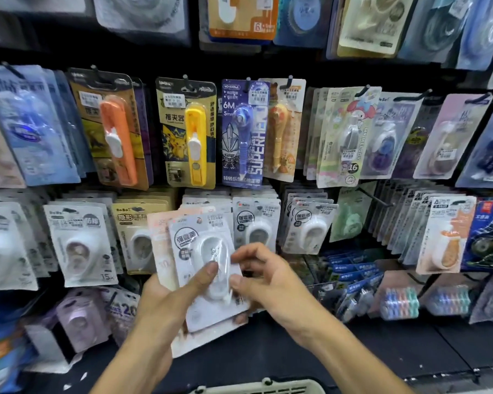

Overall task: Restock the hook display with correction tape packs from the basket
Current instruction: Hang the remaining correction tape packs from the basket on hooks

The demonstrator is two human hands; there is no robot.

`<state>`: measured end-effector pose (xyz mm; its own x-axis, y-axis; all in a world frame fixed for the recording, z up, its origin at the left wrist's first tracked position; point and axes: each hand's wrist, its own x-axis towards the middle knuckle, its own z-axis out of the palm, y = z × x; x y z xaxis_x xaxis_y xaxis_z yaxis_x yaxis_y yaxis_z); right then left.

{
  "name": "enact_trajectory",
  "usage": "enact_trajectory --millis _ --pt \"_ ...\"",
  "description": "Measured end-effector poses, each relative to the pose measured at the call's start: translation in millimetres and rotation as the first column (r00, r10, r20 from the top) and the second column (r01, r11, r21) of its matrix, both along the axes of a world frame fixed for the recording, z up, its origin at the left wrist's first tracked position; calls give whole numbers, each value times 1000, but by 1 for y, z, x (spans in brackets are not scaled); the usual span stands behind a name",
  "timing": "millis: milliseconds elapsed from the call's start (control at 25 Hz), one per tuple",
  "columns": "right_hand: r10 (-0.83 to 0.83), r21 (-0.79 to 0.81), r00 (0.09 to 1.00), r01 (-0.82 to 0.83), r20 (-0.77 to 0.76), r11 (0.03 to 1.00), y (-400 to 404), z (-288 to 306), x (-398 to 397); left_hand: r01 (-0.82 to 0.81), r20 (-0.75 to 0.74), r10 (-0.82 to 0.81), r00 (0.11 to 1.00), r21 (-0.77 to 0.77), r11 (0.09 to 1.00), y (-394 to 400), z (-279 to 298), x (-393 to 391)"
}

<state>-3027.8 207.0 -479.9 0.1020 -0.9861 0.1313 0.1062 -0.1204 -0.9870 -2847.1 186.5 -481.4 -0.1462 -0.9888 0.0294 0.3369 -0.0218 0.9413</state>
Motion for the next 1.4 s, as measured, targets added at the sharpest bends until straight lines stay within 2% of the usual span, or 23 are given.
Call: enact_trajectory --millis 40,120,160,200,280,400,480,640,760,880,960,1040,1120,1200,1240,1360,1400 --pt "-84 15 996 84 -12 996 -5 1 2 -11 11 11 1000 -11 1000 0 -1 2" --pt "-406 93 913 407 -27 909 -23 5 -9 -42 6 42 999 -25 999 -1 -4 6" --pt "-500 133 861 508 -88 851 -31 8 -17 -46 2 47 999 -24 999 -2 -4 9" --pt "-522 156 839 542 -154 826 -37 9 -24 -40 7 40 999 -24 999 -2 -4 10" --pt "-490 157 840 530 -231 834 -45 2 -28 -23 23 24 999 -32 999 -3 -5 9" --pt "-523 132 797 578 -304 805 -53 -9 -27 -11 41 12 999 -28 1000 -5 -8 8" --pt "-491 110 806 550 -330 828 -56 -14 -27 -7 36 8 999 -27 1000 -7 -8 6" --pt "-434 113 890 450 -140 886 -51 -12 -31 -17 18 18 1000 -29 999 -4 -6 0" --pt "-420 10 907 420 -42 907 -33 -4 -47 -40 13 40 999 -29 999 -3 -3 2" --pt "-499 -54 846 516 187 855 -10 5 -72 -37 15 37 999 -29 999 -2 -3 1" --pt "-602 12 737 629 307 777 0 7 -89 -32 16 33 999 -60 998 0 -1 -3" --pt "-744 112 623 743 243 659 6 0 -98 -26 27 28 999 -78 997 2 -1 -6" --pt "-817 97 565 812 118 575 9 -10 -100 -12 29 14 999 -90 996 3 -2 -9" --pt "-803 -15 595 803 -19 596 8 -15 -98 3 25 0 1000 -112 994 2 -2 -11" --pt "-788 -18 612 789 -63 614 5 -14 -98 11 25 -8 1000 -120 993 2 -1 -11" --pt "-696 190 718 688 -36 700 1 -7 -97 28 16 -26 1000 -131 991 3 0 -15" --pt "-685 190 721 691 -107 698 2 -5 -92 37 15 -35 999 -127 991 2 0 -17"
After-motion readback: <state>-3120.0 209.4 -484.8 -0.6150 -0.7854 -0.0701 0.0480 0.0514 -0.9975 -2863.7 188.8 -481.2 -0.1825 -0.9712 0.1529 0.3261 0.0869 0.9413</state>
